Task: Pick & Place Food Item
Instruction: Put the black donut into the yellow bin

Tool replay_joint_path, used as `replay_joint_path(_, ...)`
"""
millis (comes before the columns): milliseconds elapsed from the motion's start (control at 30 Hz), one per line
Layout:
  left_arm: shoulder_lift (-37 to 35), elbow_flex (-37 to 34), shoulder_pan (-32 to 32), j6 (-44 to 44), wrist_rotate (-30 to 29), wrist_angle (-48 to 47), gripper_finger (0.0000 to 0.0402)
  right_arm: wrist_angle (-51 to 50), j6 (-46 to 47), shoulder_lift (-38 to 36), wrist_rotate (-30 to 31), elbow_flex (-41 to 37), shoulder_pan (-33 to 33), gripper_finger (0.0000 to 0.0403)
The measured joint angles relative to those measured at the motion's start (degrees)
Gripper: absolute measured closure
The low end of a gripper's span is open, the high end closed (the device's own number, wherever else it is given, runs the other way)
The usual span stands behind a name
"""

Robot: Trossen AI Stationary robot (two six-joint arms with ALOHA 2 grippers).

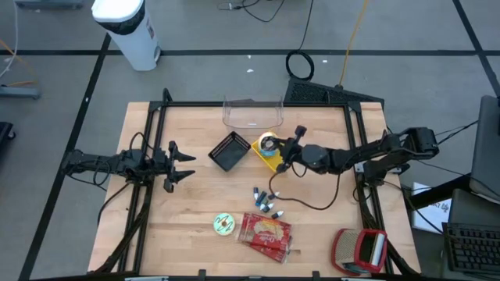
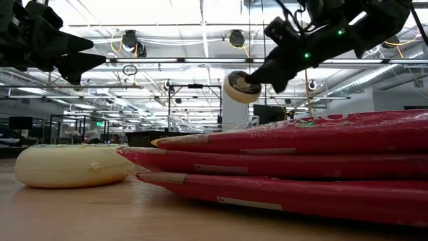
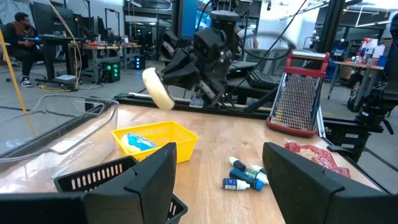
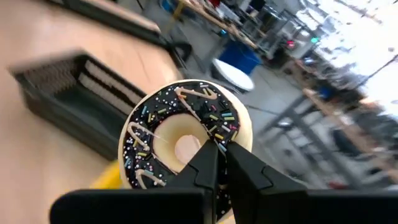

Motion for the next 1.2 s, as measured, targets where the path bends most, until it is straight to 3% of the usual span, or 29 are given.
replay_joint_path(133, 0.0, 0.0, 0.0, 0.0, 0.0, 0.0, 0.0160, -3.9, 0.6, 0.0, 4.9, 0.0, -0.1, 0.0392)
replay_joint_path(300, 0.0, 0.0, 0.0, 0.0, 0.0, 0.0, 0.0160, -9.4, 13.7, 0.0, 5.0, 0.1, -0.6, 0.0392)
replay_joint_path(400, 0.0, 0.0, 0.0, 0.0, 0.0, 0.0, 0.0160, -14.3, 21.3, -0.5, -0.7, 0.9, -1.7, 0.0392)
replay_joint_path(567, 0.0, 0.0, 0.0, 0.0, 0.0, 0.0, 0.0160, -17.5, 30.2, -1.5, -15.2, 2.0, -5.0, 0.0392)
replay_joint_path(733, 0.0, 0.0, 0.0, 0.0, 0.0, 0.0, 0.0160, -17.4, 29.8, -1.5, -19.7, 2.0, -7.3, 0.0392)
replay_joint_path(900, 0.0, 0.0, 0.0, 0.0, 0.0, 0.0, 0.0160, -18.5, 25.9, 1.1, -19.7, 2.0, -7.6, 0.0392)
replay_joint_path(1200, 0.0, 0.0, 0.0, 0.0, 0.0, 0.0, 0.0160, -10.7, 20.9, 7.7, -19.3, 2.0, -8.7, 0.0392)
